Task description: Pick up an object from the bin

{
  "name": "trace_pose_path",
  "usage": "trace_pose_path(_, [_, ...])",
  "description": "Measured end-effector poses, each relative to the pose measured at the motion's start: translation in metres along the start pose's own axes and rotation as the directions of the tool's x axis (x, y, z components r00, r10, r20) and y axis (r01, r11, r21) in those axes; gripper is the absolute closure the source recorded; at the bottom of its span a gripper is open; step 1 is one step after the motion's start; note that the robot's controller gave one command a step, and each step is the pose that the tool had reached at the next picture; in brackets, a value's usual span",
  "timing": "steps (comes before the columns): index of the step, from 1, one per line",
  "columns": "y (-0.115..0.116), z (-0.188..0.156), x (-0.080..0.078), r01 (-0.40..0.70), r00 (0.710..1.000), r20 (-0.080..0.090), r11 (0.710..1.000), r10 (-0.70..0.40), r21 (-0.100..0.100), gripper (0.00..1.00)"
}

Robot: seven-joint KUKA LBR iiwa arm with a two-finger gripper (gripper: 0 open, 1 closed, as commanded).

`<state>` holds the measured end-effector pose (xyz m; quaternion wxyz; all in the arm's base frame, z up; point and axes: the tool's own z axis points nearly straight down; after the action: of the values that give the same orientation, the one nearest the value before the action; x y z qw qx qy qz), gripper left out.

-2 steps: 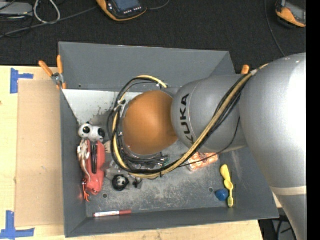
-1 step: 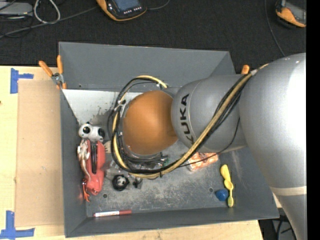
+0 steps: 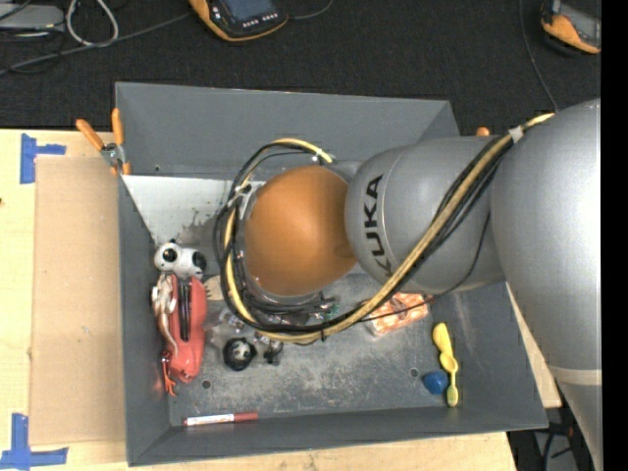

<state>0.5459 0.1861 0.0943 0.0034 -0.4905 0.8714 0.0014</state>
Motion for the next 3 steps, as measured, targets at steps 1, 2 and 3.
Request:
trace_pose_path(1, [-0.001, -0.032, -0.001, -0.001, 1.0, 0.004, 1.0, 0.001, 0.003, 1.0])
trace_pose_path(2, [0.0, -0.035, -0.002, -0.004, 1.0, 0.005, 1.0, 0.004, 0.002, 1.0])
trace_pose_path(3, [0.001, -0.048, -0.001, -0.006, 1.0, 0.001, 1.0, 0.006, -0.001, 1.0])
